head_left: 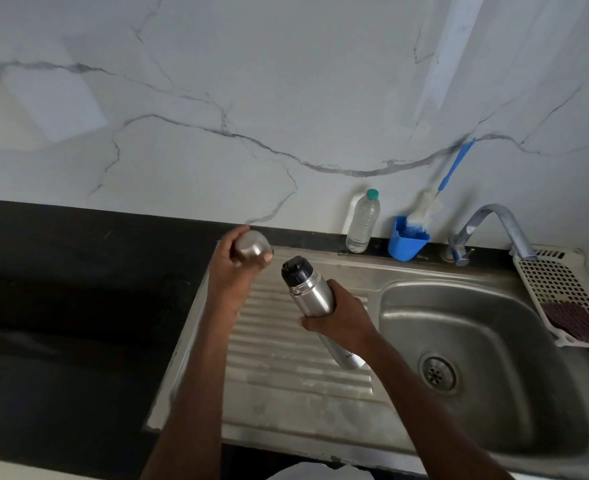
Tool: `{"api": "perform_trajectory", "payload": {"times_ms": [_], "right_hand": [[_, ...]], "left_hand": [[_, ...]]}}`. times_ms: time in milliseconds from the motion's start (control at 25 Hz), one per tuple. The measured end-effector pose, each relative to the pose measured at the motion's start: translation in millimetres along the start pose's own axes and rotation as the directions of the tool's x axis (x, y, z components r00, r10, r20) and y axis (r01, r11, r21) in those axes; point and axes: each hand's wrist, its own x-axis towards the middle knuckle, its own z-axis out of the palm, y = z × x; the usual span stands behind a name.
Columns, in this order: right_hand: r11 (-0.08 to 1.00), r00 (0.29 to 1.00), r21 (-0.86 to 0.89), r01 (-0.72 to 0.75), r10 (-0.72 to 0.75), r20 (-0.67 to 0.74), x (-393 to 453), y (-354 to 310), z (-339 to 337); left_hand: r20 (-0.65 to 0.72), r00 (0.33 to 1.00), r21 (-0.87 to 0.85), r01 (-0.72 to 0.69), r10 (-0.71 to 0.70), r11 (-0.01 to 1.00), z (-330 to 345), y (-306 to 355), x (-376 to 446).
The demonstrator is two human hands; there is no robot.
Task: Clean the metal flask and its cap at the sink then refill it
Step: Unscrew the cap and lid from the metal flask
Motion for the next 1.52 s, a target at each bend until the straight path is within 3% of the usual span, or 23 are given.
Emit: {"api": "perform_trajectory", "payload": {"times_ms": [80, 200, 360, 600, 720, 760, 840, 920, 1040, 1120, 1320, 1400, 1440, 1520], "right_hand": [[1.000, 1.000, -0.005, -0.010, 0.010, 0.020, 3.0, 3.9, 1.9], [1.000, 0.999, 0.001, -0.015, 0.015, 0.039, 7.7, 7.6, 7.0], [1.000, 0.998, 0.025, -0.012, 0.010, 0.057, 9.5, 11.3, 16.7], [0.998, 0.996, 0.056, -0.041, 0.037, 0.076, 6.0, 17.4, 18.6], [0.990, 0.996, 0.134, -0.041, 0.030, 0.082, 1.4, 16.8, 5.6], [0.983, 0.995, 0.181, -0.040, 0.023, 0.093, -0.2, 15.8, -0.9], [0.944, 0.985, 0.322, -0.078, 0.022, 0.173, -5.3, 14.7, -15.5], [0.825, 0.939, 0.533, -0.185, -0.012, 0.343, -13.4, 15.3, -28.6], [0.611, 0.823, 0.711, -0.348, -0.165, 0.544, -25.0, 18.2, -47.3], [0.587, 0.801, 0.730, -0.350, -0.217, 0.558, -29.6, 20.6, -57.5], [0.704, 0.896, 0.679, -0.210, -0.139, 0.421, -42.1, 28.1, -81.2], [0.794, 0.939, 0.593, -0.132, -0.092, 0.331, -42.1, 26.8, -86.7], [0.878, 0.970, 0.474, -0.074, -0.048, 0.239, -40.1, 23.7, -86.4], [0.995, 0.997, 0.102, -0.007, 0.015, -0.080, -32.9, 21.1, -81.1]], "left_hand": [[-0.068, 0.998, 0.299, 0.037, -0.017, 0.953, -8.2, -36.3, 1.3], [-0.139, 0.988, 0.448, 0.122, -0.065, 0.886, -14.7, -92.9, -6.6], [-0.158, 0.980, 0.484, 0.181, -0.117, 0.856, -20.1, -138.8, -11.1], [-0.145, 0.984, 0.504, 0.161, -0.100, 0.849, -18.6, -154.6, -26.0], [-0.161, 0.986, 0.357, 0.096, -0.040, 0.929, -7.5, -117.2, -29.9], [-0.113, 0.992, 0.254, 0.088, -0.060, 0.963, 0.2, -91.3, -30.5], [0.137, 0.986, -0.039, 0.096, -0.090, 0.995, 19.1, -34.0, -32.0], [0.443, 0.896, -0.279, 0.152, -0.013, 0.948, 42.8, 10.2, -36.9], [0.679, 0.732, -0.324, 0.220, 0.064, 0.920, 76.9, 38.0, -48.6], [0.704, 0.707, -0.357, 0.262, 0.073, 0.897, 87.3, 36.8, -52.4], [0.635, 0.771, -0.410, 0.279, 0.052, 0.869, 107.5, 42.1, -64.4], [0.561, 0.828, -0.346, 0.249, -0.013, 0.905, 121.0, 54.1, -70.3], [0.467, 0.883, -0.269, 0.195, -0.049, 0.943, 129.9, 59.0, -73.0], [0.178, 0.982, -0.069, 0.083, -0.070, 0.994, 149.0, 61.3, -76.6]]}}
